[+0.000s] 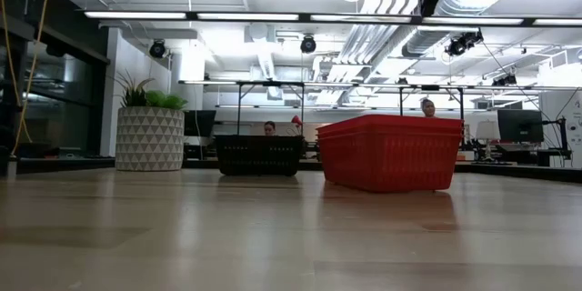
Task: Stack baskets by color
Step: Stack the black bin on the black bin, then return to Home Position
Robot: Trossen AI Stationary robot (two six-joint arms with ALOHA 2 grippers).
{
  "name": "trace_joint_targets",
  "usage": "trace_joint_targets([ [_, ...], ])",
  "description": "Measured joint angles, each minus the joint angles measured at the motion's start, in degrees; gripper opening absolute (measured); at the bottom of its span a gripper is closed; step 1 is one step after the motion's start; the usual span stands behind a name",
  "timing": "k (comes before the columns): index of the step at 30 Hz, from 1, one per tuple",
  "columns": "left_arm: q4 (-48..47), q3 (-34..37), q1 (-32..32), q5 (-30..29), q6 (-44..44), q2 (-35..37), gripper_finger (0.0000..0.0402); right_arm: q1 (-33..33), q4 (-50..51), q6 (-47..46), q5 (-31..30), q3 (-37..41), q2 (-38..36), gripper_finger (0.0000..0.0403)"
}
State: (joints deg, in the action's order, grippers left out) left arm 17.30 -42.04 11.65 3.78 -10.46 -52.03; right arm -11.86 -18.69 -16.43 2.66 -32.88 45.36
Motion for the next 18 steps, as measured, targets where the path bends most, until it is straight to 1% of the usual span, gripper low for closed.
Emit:
trace_joint_targets([
  [4, 0.0, 0.0, 0.01, -0.74, -0.06, -0.05, 0.0, 0.0, 0.0, 0.0, 1.13, 0.0, -0.12, 0.0],
  [8, -0.24, 0.0, -0.03, -0.08, -0.99, -0.06, 0.0, 0.0, 0.01, 0.0, 1.48, 0.0, -0.03, 0.0],
  [14, -4.52, 0.0, -0.89, 1.41, -2.65, 0.71, 0.0, 0.0, -0.01, -0.01, 2.41, 0.0, -0.01, 0.0],
  [18, -5.28, 3.13, -2.44, 0.92, -2.87, 2.84, 0.0, 0.02, 0.01, -0.13, 2.42, 0.0, -0.01, 0.0],
])
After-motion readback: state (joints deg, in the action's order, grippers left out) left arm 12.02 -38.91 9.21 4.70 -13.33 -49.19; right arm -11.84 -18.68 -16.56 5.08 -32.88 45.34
